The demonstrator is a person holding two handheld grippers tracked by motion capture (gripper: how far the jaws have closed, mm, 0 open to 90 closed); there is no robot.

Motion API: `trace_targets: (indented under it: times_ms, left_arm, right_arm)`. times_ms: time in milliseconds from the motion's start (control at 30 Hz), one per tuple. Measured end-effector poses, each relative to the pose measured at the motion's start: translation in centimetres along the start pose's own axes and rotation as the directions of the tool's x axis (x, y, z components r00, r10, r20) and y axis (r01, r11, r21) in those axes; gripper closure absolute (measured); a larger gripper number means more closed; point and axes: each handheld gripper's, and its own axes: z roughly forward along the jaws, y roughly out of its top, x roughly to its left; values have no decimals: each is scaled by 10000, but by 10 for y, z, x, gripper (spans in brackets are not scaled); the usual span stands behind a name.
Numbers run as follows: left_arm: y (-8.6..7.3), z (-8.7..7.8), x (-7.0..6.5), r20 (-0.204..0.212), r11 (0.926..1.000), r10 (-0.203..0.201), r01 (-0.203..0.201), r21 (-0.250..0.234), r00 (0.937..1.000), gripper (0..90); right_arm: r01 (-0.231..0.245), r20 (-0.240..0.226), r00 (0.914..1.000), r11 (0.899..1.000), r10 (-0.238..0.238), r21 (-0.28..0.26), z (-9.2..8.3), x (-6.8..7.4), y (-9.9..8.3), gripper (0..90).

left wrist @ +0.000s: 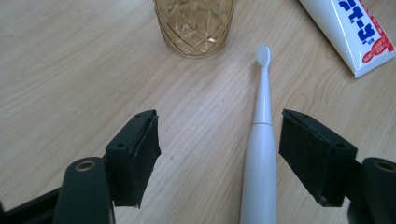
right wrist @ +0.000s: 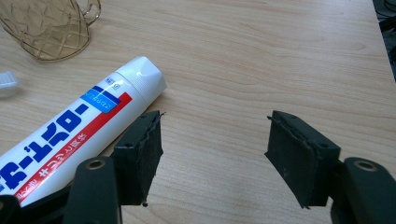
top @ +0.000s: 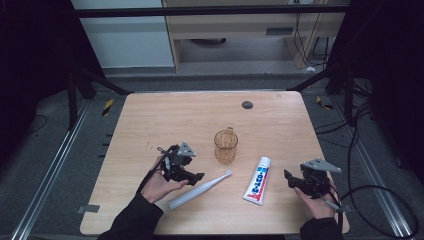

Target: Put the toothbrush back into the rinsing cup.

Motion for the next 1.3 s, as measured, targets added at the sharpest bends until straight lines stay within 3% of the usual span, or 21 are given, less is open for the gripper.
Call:
trace_targets:
  times_ms: [367,800,1300]
  left_arm:
    - [-3,18,-11,275,9963,343,-364,783,9990,340]
    - [-2,25,-17,637,9900,543,-621,1267,9965,419]
    - [0,35,-23,929,9743,930,-1098,1967,9913,478]
  right_arm:
    - [-62,-126,9999,10000,62,32,0,0,0,360]
    - [-34,-140,9999,10000,35,69,1,-1,-1,365]
    - [86,-186,9998,9999,-83,134,2,0,-1,372]
